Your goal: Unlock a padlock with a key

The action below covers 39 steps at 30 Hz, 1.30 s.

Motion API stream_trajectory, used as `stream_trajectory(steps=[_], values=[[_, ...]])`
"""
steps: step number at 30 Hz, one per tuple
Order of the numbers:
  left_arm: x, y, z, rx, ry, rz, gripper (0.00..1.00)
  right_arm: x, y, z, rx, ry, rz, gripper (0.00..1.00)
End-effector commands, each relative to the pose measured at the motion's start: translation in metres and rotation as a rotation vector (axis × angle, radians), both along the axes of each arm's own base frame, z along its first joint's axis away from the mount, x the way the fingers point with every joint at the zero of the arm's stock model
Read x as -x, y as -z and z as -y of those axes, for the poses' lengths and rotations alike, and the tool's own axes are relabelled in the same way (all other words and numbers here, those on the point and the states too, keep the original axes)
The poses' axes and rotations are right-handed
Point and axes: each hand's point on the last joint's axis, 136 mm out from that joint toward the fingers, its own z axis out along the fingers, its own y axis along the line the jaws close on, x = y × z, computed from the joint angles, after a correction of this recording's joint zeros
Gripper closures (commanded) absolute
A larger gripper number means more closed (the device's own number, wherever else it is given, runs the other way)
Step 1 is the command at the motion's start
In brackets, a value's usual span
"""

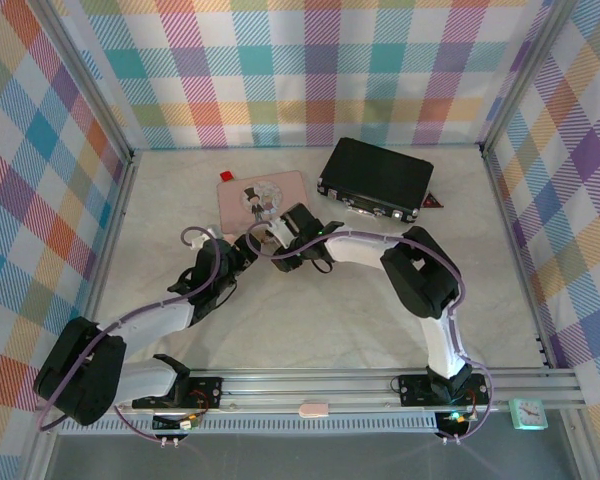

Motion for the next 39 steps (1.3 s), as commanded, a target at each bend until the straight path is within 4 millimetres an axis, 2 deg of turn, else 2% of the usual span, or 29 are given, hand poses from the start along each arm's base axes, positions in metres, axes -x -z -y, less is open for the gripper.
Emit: stream_trajectory(steps=[1, 8, 11, 14, 17, 24, 28, 30, 35, 39], values=[[0.004, 0.004, -0.010, -0.043, -0.015, -0.019, 0.27, -0.002, 0.008, -0.007, -0.017, 0.014, -0.040, 0.54], [0.002, 0.009, -0.009, -0.020, -0.026, -0.021, 0.27, 0.001, 0.023, -0.001, 0.012, 0.029, -0.063, 0.54], [0.001, 0.012, -0.008, -0.016, -0.025, -0.026, 0.27, 0.000, 0.025, 0.000, 0.018, 0.037, -0.058, 0.62], [0.000, 0.015, -0.005, -0.003, -0.015, -0.032, 0.27, 0.000, 0.018, -0.002, -0.005, 0.025, -0.038, 0.78], [-0.002, 0.018, 0.001, 0.033, -0.006, -0.030, 0.27, 0.000, 0.006, -0.006, -0.030, -0.002, -0.015, 0.85], [-0.015, 0.026, 0.019, 0.116, 0.018, -0.015, 0.32, 0.008, -0.017, -0.014, -0.118, -0.046, -0.055, 0.91], [-0.022, 0.030, 0.025, 0.113, 0.020, -0.010, 0.36, 0.010, -0.016, -0.014, -0.140, -0.045, -0.089, 0.93], [-0.024, 0.032, 0.025, 0.119, 0.015, -0.008, 0.36, 0.010, -0.011, -0.013, -0.127, -0.039, -0.095, 0.92], [-0.024, 0.035, 0.022, 0.122, -0.010, -0.015, 0.34, 0.005, -0.004, -0.007, -0.091, -0.009, -0.080, 0.69], [-0.021, 0.035, 0.014, 0.102, -0.034, -0.023, 0.33, -0.005, -0.009, 0.001, -0.057, 0.033, -0.029, 0.54]])
